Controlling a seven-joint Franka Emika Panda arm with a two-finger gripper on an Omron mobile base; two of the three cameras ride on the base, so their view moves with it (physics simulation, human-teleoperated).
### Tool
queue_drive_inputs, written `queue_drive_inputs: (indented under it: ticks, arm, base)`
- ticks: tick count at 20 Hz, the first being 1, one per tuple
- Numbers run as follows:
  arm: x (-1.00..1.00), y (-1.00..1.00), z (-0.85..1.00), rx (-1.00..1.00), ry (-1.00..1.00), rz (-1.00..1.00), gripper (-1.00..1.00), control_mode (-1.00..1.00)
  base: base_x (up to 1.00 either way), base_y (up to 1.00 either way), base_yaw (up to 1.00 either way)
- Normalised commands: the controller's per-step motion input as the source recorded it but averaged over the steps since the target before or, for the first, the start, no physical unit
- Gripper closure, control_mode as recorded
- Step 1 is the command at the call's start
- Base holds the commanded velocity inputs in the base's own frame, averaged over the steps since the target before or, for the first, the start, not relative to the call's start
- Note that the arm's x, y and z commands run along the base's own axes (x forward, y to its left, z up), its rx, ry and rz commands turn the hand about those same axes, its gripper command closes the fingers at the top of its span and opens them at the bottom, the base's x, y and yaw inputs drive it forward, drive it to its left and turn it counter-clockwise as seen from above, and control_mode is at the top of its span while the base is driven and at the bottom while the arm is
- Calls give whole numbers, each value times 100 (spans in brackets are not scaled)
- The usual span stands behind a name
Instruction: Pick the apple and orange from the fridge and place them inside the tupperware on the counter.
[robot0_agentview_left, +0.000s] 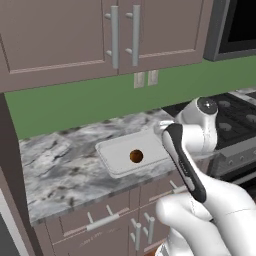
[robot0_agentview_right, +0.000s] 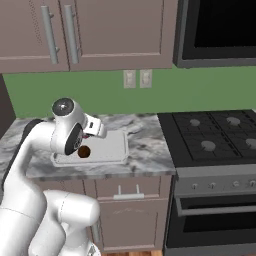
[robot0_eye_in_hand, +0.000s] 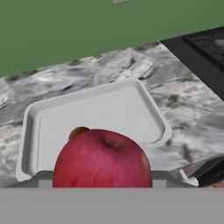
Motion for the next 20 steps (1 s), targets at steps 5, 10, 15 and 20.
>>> queue_drive_inputs:
  ticks: [5,10,15,20]
  arm:
    - [4,0,-32,0,0,0,100,-100]
    - [0,0,-46,0,-2,0,100,-100]
    - [6,0,-40,0,-2,0,100,-100]
    - [30,0,-13,0,0,0,100,-100]
  base:
    - [0,0,0]
    - [0,0,0]
    - [0,0,0]
    - [0,0,0]
